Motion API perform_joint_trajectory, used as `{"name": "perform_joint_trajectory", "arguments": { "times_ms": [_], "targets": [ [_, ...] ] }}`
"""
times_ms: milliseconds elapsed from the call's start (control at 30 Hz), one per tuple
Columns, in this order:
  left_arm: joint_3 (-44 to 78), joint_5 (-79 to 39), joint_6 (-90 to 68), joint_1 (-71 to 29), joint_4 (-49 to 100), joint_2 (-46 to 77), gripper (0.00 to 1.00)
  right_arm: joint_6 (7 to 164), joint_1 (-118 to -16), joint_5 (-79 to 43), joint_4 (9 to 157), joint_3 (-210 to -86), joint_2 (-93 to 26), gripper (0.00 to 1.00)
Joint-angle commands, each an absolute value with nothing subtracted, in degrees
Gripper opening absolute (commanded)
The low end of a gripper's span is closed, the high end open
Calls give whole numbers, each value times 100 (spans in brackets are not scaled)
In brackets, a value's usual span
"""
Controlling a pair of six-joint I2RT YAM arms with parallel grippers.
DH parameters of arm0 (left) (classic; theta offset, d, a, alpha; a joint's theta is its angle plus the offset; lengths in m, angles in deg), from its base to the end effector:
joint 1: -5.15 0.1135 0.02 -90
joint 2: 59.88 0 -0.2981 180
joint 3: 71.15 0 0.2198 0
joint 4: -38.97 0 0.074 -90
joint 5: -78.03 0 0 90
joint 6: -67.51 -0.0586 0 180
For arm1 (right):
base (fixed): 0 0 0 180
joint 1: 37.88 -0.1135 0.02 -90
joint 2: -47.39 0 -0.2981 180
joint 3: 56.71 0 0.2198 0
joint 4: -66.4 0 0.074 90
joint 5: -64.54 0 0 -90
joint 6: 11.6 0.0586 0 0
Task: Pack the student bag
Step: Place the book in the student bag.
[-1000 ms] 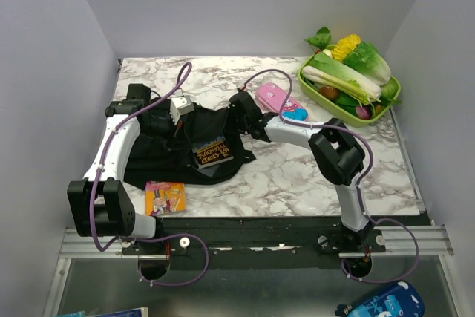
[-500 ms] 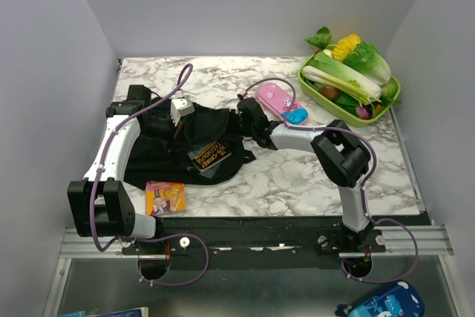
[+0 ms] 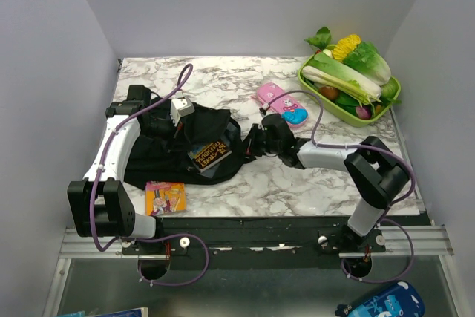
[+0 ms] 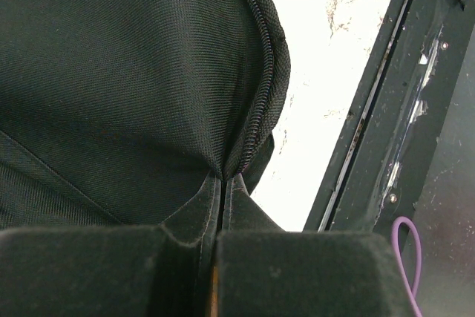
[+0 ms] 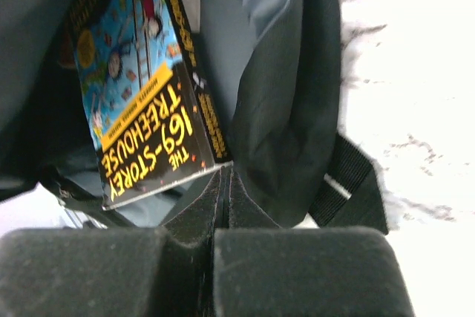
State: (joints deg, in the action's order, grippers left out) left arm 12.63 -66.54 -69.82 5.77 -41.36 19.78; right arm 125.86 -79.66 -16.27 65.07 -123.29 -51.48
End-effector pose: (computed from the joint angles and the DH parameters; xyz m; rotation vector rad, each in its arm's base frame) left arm 0.2120 -0.0455 0.3177 1.0720 2.1108 -0.9975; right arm 0.2658 0.2501 0.2228 0.0094 2.3041 1.0471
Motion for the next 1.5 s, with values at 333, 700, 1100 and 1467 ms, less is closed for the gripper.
{"name": "perform_joint_trajectory", "arguments": {
  "times_ms": [333,700,1100,1467],
  "targets": [
    [1386,-7050,-7021,532,-4182,1957,1,12393,-8446,-1729,6291,-12816,-5789,1],
    [1482,-7050,-7329,532,-4525,2019,1,12348,-8446,-1878,6598,-14654,-6870,1],
    [1289,-6901,-6759,532,-3614,2001,1,12331,-8420,-2510,6625,-13719,-6179,44],
    [2053,-6330,-5053,567,-2143,2493,1,10066,-9796,-2820,6624,-11860,-3803,68]
  ]
}}
